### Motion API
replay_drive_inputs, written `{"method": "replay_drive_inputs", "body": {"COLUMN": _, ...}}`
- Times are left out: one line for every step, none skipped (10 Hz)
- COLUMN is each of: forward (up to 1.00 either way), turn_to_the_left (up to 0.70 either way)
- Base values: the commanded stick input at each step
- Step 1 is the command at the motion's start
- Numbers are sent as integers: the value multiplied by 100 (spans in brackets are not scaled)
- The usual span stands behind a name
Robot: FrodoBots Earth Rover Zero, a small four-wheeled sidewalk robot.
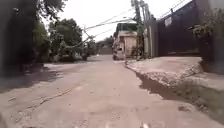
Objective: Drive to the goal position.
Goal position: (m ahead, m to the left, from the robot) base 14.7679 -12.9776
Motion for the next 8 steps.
{"method": "replay_drive_inputs", "body": {"forward": 100, "turn_to_the_left": 2}}
{"method": "replay_drive_inputs", "body": {"forward": 100, "turn_to_the_left": 2}}
{"method": "replay_drive_inputs", "body": {"forward": 100, "turn_to_the_left": 2}}
{"method": "replay_drive_inputs", "body": {"forward": 100, "turn_to_the_left": 2}}
{"method": "replay_drive_inputs", "body": {"forward": 100, "turn_to_the_left": 2}}
{"method": "replay_drive_inputs", "body": {"forward": 100, "turn_to_the_left": 2}}
{"method": "replay_drive_inputs", "body": {"forward": 100, "turn_to_the_left": 2}}
{"method": "replay_drive_inputs", "body": {"forward": 100, "turn_to_the_left": 2}}
